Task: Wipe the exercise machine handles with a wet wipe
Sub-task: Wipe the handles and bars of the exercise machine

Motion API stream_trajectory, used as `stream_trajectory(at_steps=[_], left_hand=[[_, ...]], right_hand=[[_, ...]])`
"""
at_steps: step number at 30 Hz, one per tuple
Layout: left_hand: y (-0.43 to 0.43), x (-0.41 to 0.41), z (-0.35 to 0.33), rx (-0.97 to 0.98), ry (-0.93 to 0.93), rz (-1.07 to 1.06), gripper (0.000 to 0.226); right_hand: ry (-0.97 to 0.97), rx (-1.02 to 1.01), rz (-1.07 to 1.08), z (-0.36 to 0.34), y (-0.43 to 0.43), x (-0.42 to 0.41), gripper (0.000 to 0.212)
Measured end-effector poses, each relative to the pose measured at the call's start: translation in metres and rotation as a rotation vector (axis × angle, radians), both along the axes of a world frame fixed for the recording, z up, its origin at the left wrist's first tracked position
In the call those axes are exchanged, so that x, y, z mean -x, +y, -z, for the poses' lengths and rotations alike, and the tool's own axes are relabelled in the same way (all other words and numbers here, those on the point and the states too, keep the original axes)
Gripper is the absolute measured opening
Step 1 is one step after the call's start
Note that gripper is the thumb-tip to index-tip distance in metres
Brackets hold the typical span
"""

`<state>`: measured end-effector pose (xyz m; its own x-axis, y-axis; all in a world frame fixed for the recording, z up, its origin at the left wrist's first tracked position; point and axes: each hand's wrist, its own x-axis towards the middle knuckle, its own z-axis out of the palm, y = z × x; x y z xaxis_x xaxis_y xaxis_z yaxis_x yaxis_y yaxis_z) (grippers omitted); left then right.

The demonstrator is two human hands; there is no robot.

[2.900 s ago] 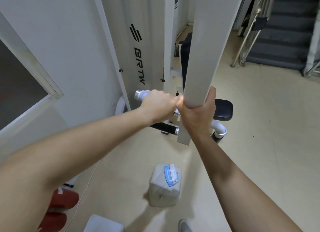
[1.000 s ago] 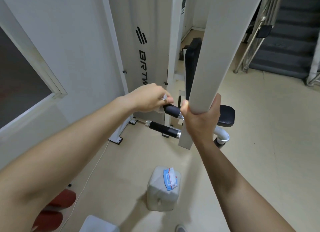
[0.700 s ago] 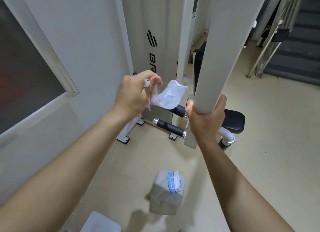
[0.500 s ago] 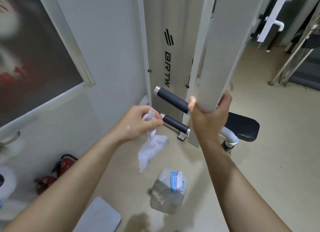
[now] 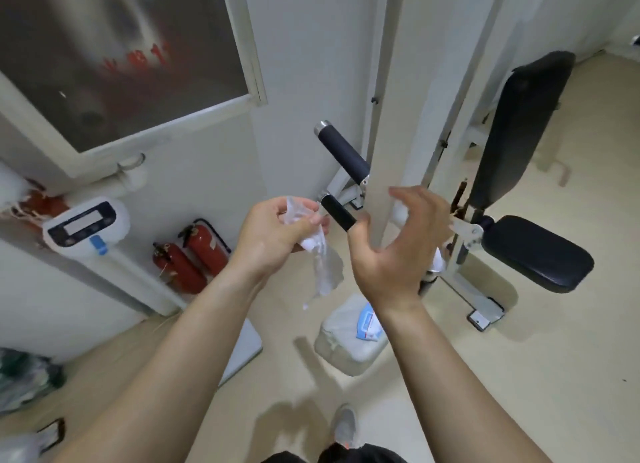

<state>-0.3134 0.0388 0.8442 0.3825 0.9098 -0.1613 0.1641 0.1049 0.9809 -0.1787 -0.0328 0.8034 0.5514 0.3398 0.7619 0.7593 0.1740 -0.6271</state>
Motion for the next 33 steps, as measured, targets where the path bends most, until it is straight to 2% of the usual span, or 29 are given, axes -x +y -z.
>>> stream_trajectory(at_steps=[2, 4, 5, 8, 10, 17, 20, 23, 26, 33], left_hand=[[-0.025, 0.007, 0.002, -0.020, -0.045, -0.028, 0.015], [-0.050, 0.011, 0.008, -0.065, -0.054, -0.063, 0.012], [-0.062, 0.012, 0.012, -0.080, -0.048, -0.080, 0.009], [-0.100, 0.008, 0.022, -0.041, -0.074, -0.110, 0.011], [-0.125, 0.001, 0.024, -0.009, -0.083, -0.130, 0.011], [-0.185, -0.055, 0.025, -0.018, 0.042, -0.004, 0.010], [-0.201, -0.099, 0.025, -0.021, 0.151, 0.113, 0.017], [-0.219, -0.160, 0.029, -0.032, 0.193, 0.154, 0.015], [-0.230, -0.232, 0.039, -0.030, 0.191, 0.097, 0.014], [-0.238, -0.384, 0.074, 0.003, 0.133, -0.137, 0.017]], right_hand=[[0.067, 0.170, -0.265, 0.008, -0.024, 0.015, 0.024], [0.249, 0.399, -0.494, 0.012, -0.049, 0.025, 0.024], [0.366, 0.451, -0.568, 0.014, -0.060, 0.027, 0.024], [0.691, 0.509, -0.619, 0.017, -0.094, 0.018, 0.033], [0.786, 0.606, -0.689, 0.019, -0.116, 0.006, 0.037], [0.722, 0.802, -0.816, 0.023, -0.176, -0.087, 0.009], [0.784, 0.921, -0.874, 0.027, -0.195, -0.150, 0.019], [0.895, 0.905, -0.866, 0.031, -0.209, -0.219, 0.026], [0.828, 0.963, -0.859, 0.033, -0.222, -0.293, 0.013], [0.639, 1.106, -0.851, 0.030, -0.229, -0.452, 0.019]])
